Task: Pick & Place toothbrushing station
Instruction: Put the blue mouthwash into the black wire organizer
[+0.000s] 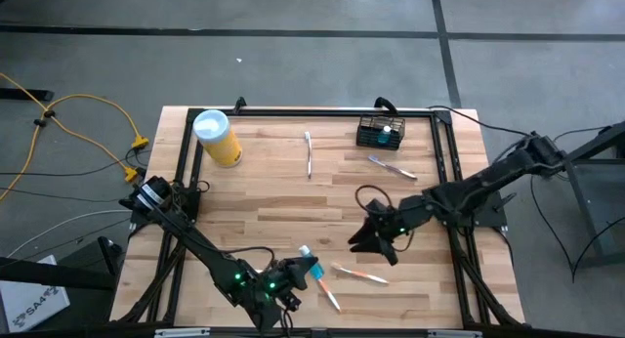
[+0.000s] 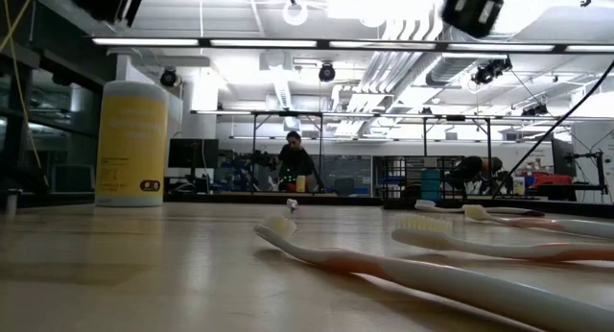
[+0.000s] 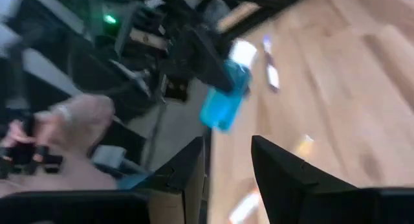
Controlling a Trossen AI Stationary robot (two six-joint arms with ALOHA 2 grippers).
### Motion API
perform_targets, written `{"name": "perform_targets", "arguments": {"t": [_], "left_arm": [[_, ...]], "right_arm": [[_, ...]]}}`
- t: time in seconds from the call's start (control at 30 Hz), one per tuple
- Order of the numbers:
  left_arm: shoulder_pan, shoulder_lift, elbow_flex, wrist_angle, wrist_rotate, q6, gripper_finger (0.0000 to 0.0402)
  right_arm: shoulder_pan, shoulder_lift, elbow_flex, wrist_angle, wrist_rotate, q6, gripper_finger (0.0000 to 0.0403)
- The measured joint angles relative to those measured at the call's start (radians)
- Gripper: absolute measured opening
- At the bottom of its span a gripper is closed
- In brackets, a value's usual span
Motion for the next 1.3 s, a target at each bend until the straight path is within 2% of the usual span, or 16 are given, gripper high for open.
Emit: {"name": "perform_targets", "arguments": {"t": [0.13,0.33,0.47,0.57,0.7,0.87,1.13,1.3], "left_arm": [[0.000,0.000,0.000,0.079,0.000,0.075,0.0083],[0.000,0.002,0.000,0.107,0.001,0.149,0.0083],[-0.005,0.002,0.000,0.107,0.001,0.150,0.0083],[-0.015,0.002,0.000,0.108,0.019,0.161,0.0083],[-0.034,0.002,0.000,0.139,0.117,0.164,0.0083],[-0.052,0.003,0.000,0.261,0.257,0.210,0.0083],[-0.024,0.003,0.000,0.459,0.528,0.288,0.0083],[0.024,0.003,0.000,0.503,0.670,0.288,0.0083]], "right_arm": [[-0.045,0.091,0.001,0.107,-0.128,0.020,0.0120],[-0.093,0.200,0.000,0.212,-0.287,0.030,0.0124],[-0.114,0.247,0.000,0.316,-0.363,0.033,0.0147],[-0.132,0.247,0.000,0.324,-0.403,0.027,0.0170],[-0.153,0.247,0.000,0.361,-0.468,0.010,0.0193],[-0.156,0.247,0.001,0.399,-0.526,-0.020,0.0195],[-0.127,0.247,0.000,0.451,-0.542,-0.046,0.0193],[-0.098,0.247,0.000,0.493,-0.542,-0.048,0.0193]]}}
